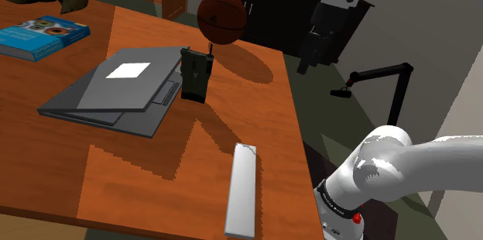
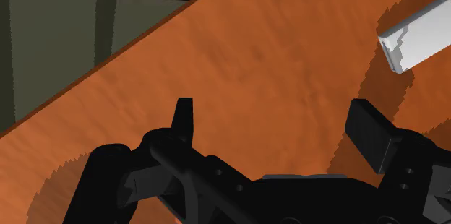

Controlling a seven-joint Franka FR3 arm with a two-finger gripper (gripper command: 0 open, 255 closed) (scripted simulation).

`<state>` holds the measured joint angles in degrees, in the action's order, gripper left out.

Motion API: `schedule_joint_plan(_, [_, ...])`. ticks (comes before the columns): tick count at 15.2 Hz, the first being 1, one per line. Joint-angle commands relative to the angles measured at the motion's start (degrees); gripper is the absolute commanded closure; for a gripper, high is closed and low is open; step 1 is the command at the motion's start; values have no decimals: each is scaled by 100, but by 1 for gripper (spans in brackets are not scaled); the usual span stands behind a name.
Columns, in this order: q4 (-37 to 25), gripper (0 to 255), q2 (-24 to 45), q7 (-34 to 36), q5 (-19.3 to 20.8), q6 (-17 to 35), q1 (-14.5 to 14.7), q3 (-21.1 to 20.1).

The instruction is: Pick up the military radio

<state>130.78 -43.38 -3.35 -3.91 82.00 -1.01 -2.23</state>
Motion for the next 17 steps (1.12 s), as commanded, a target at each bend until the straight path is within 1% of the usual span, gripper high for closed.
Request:
schedule_joint_plan(1, [0, 0, 0, 0, 0, 0, 0, 0])
schedule_joint_plan(9, [-875, 0, 1484, -27, -141, 771, 295, -465])
schedule_joint_plan(17, [-2131, 0, 3013, 23, -30, 1197, 548, -936])
